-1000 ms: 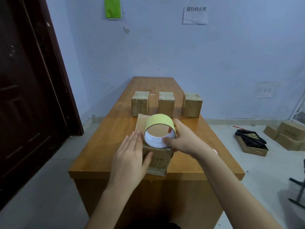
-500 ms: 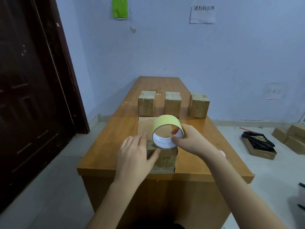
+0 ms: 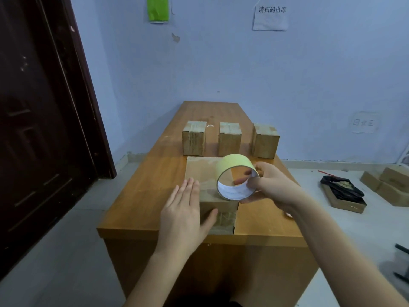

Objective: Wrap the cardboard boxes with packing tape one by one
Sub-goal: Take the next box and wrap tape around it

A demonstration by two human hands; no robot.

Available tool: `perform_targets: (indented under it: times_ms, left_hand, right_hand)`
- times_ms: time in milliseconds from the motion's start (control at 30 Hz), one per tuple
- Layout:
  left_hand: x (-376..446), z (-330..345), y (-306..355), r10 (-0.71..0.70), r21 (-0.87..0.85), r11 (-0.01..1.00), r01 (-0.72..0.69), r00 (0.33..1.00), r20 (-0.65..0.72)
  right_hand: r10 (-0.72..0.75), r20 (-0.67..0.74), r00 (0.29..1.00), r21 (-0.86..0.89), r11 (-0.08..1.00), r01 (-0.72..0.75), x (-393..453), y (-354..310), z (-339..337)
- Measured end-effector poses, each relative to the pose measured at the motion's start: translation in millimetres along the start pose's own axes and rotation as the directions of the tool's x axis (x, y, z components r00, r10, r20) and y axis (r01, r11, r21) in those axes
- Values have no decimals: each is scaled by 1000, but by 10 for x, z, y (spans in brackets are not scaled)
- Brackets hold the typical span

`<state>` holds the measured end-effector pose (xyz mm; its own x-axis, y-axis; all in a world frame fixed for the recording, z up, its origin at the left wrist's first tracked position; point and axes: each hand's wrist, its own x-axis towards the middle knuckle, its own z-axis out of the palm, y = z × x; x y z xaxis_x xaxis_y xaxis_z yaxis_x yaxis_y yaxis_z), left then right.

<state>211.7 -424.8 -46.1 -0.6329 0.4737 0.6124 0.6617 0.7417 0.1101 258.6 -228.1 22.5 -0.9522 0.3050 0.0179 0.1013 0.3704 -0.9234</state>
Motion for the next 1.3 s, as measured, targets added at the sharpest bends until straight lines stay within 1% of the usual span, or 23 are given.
perform_targets:
  times_ms: [67, 100, 133, 200, 333, 367, 433, 467, 500, 600, 633, 733, 867, 967, 1067, 1133, 1233, 1300]
  left_hand:
    - [8, 9, 9, -4, 6, 1000, 4, 1000, 8]
    - [11, 10, 9, -5, 10, 1000, 5, 1000, 15]
    - [11, 9, 5, -8, 14, 1000, 8, 1000, 20]
    - [11, 7, -6, -10, 20, 1000, 9, 1000, 26]
    - [1, 18, -23, 8, 23, 1000, -8, 1000, 17]
    - [-5, 25, -30, 14, 15, 1000, -14, 1000, 8]
    - [-19, 37, -46, 31, -4, 1000, -31, 1000, -4]
    - [-23, 40, -50, 37, -6, 999, -37, 999, -5]
    - [-17, 40, -51, 38, -3, 999, -38, 999, -5]
    - [12, 42, -37, 34, 5, 999, -34, 999, 5]
    - [18, 45, -34, 35, 1, 999, -35, 999, 5]
    - [24, 44, -33, 37, -2, 999, -37, 999, 0]
    - [9, 39, -50, 51, -11, 999, -51, 999, -7]
    - [20, 34, -57, 64, 2, 998, -64, 998, 3]
    - [40, 25, -51, 66, 0, 998, -66, 998, 10]
    - [40, 20, -56, 70, -5, 998, -70, 998, 6]
    - [36, 15, -60, 70, 1, 998, -70, 998, 5]
    - [41, 13, -59, 74, 8, 997, -74, 997, 12]
  right_hand:
    - [28, -95, 995, 12, 1000, -27, 22, 56, 86]
    - [20, -119, 993, -7, 1000, -21, 30, 88, 127]
    - [2, -112, 994, -34, 999, -6, 27, 121, 160]
    - [-24, -52, 998, -50, 999, 22, 0, 175, 191]
    - [48, 1, 999, 27, 998, -48, -25, 150, 84]
    - [65, 17, 998, 60, 996, -66, -27, 137, 40]
    - [95, 41, 995, 211, 972, -101, -45, 136, -30]
    - [106, 39, 994, 278, 954, -113, -58, 156, -36]
    - [117, 15, 993, 308, 944, -116, -66, 180, -18]
    - [139, -131, 982, 243, 964, -105, -49, 249, 77]
    - [125, -152, 980, 208, 974, -92, -39, 258, 108]
    - [78, -101, 992, 149, 987, -62, -12, 271, 109]
    - [77, -25, 997, 191, 979, -71, -37, 284, -56]
    - [121, -54, 991, 267, 958, -103, -98, 382, -135]
    - [148, -85, 985, 290, 950, -117, -116, 433, -121]
    - [135, -96, 986, 256, 961, -107, -96, 403, -124]
    - [103, -80, 991, 147, 985, -90, -92, 350, -162]
    - [95, -71, 993, 109, 990, -87, -99, 352, -181]
